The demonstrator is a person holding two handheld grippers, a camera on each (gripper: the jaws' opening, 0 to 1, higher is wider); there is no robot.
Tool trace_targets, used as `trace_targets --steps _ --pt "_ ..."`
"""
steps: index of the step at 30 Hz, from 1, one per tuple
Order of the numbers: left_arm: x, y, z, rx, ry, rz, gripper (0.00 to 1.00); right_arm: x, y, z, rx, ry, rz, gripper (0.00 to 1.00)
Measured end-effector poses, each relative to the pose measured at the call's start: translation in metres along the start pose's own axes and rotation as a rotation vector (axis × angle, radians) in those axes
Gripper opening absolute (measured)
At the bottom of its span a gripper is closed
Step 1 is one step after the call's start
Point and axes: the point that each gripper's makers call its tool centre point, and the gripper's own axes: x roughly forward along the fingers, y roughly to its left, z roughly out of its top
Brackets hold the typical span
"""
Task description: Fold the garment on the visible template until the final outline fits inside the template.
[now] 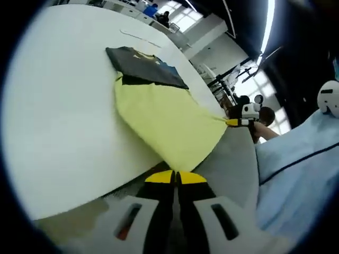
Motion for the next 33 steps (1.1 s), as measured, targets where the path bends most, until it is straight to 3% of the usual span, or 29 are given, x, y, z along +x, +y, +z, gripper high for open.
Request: trace_targets --steps 5,13,19,24,33 --pt "0.001 0.005 0.009 0.005 -0.007 -0.002 0.00 0.001 0.002 0.006 0.060 -0.023 0.017 0.00" --pt "-0.005 0.004 0.063 0.065 -0.084 -0.028 0.00 0.006 0.011 0.041 0.049 -0.052 0.053 0.00" --pt "-0.007 0.010 0.107 0.109 -0.154 -0.039 0.00 0.013 0.020 0.083 0.033 -0.109 0.079 0.00" --pt "-0.003 0.017 0.149 0.116 -0.247 -0.066 0.00 0.024 0.022 0.125 -0.013 -0.168 0.079 0.00" --pt "0.014 0.044 0.205 0.136 -0.343 -0.032 0.00 0.047 0.017 0.197 -0.034 -0.283 0.079 0.00"
